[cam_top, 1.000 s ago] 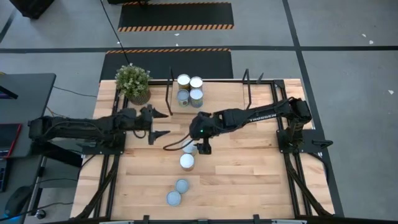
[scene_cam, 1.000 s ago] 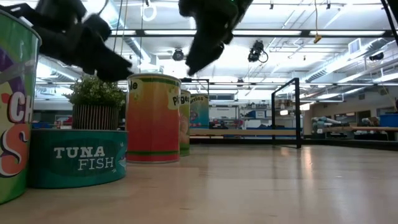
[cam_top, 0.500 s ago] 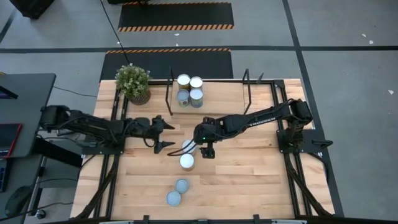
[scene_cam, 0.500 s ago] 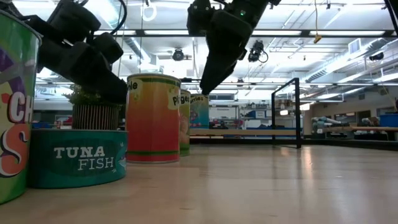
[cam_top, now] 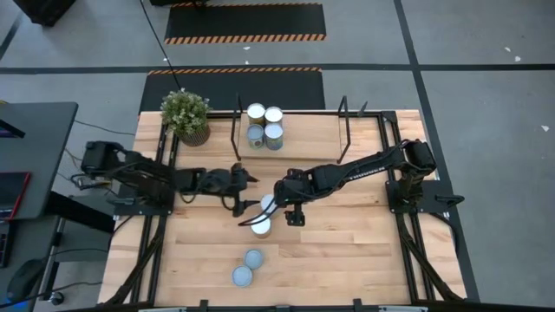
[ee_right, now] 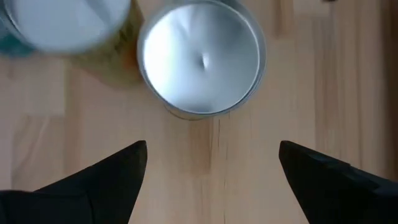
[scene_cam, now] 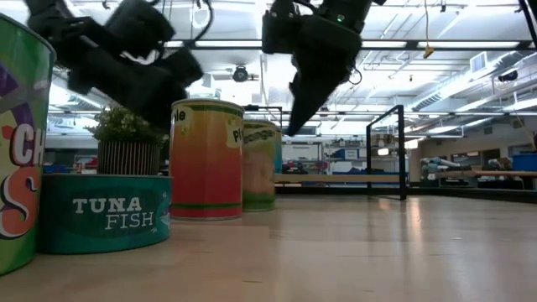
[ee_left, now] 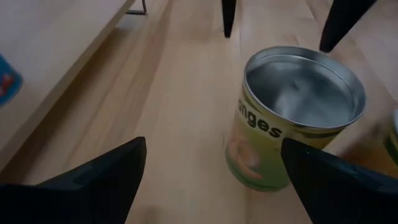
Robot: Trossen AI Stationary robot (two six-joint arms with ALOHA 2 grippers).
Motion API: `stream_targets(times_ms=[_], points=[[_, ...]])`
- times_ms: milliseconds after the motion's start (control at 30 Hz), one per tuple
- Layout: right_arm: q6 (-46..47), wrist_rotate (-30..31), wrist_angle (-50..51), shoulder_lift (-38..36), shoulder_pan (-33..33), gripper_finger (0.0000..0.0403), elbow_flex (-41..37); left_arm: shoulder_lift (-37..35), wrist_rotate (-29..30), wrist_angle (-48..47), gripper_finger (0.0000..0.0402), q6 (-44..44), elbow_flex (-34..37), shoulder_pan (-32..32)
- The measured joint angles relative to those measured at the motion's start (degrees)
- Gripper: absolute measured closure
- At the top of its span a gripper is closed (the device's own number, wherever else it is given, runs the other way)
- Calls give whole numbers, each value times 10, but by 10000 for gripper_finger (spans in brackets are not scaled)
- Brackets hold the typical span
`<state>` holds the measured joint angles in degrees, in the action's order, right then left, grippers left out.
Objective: Pick and place cans onto a shelf
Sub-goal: Put the canned oranges on the shelf
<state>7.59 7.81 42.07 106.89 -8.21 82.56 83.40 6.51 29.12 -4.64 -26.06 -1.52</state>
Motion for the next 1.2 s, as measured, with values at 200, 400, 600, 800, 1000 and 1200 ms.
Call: stream_targets(times_ms=[200, 400, 600, 800, 1000, 1200], points=[[38, 0, 93, 0, 0, 30, 0, 77, 3, 5, 24, 14, -70, 0], [55, -4, 100, 0, -12, 30, 0, 122, 4, 2, 24, 49, -113, 0], [45, 1, 66, 0, -31, 30, 0, 116, 4, 4, 24, 47, -118, 0], [39, 3, -11, -1, -30, 30, -17, 116, 3, 2, 24, 38, -119, -3], [38, 2, -68, -1, -29, 30, -56, 116, 3, 8, 24, 39, -119, -7], [31, 0, -75, -1, -28, 38, -57, 70, 3, -45, 24, 39, -118, -8]])
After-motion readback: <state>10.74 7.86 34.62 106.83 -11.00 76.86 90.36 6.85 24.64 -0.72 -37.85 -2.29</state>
